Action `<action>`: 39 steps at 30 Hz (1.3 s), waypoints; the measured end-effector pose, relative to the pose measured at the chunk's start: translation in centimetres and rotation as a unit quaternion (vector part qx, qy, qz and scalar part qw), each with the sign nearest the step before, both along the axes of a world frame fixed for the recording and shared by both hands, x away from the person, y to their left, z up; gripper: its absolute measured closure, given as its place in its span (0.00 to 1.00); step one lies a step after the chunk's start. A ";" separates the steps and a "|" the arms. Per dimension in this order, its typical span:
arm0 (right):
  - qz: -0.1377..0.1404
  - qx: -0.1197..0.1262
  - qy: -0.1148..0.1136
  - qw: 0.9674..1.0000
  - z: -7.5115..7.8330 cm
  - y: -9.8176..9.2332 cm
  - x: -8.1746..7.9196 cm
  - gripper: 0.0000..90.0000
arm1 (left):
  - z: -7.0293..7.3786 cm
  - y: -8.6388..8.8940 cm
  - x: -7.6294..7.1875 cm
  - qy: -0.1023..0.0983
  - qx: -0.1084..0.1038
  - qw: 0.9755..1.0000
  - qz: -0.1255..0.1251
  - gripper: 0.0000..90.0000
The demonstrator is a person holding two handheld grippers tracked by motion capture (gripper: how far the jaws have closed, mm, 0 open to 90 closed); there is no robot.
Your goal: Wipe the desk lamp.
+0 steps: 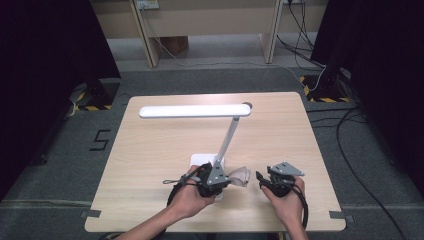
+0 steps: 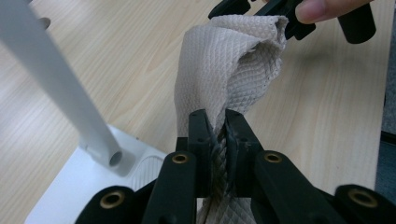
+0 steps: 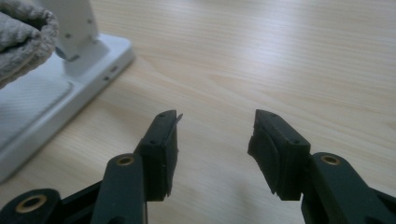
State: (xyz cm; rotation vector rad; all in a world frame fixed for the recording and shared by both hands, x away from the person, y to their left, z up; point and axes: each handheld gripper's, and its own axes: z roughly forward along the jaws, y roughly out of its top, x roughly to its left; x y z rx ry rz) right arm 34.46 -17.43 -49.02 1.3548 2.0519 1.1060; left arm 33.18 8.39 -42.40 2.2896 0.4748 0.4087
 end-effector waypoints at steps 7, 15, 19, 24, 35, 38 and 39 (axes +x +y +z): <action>0.043 0.008 0.006 0.999 0.2 2.5 0.7 0.57 | 0.9 3.3 -0.2 -0.006 -0.006 1.000 0.026 0.91; 0.090 0.005 0.001 0.996 0.9 5.3 1.0 0.61 | 1.9 6.4 -0.7 -0.026 -0.014 0.998 0.050 0.91; 0.115 -0.001 -0.002 0.993 1.2 6.7 1.1 0.69 | 2.3 8.0 -0.9 -0.041 -0.014 0.997 0.060 0.91; 0.152 -0.001 0.001 0.988 1.1 8.9 1.2 0.82 | 2.8 10.1 -1.1 -0.052 -0.036 0.995 0.082 0.91; 0.179 -0.021 0.022 0.983 0.1 11.6 2.0 1.00 | 3.9 13.0 -0.6 -0.070 -0.059 0.990 0.111 0.91; 0.180 -0.015 0.024 0.983 0.0 11.8 2.1 1.00 | 4.2 14.0 -0.6 -0.070 -0.060 0.988 0.124 0.91; 0.180 -0.014 0.025 0.983 -0.1 11.8 2.1 1.00 | 4.2 14.0 -0.6 -0.070 -0.060 0.988 0.124 0.91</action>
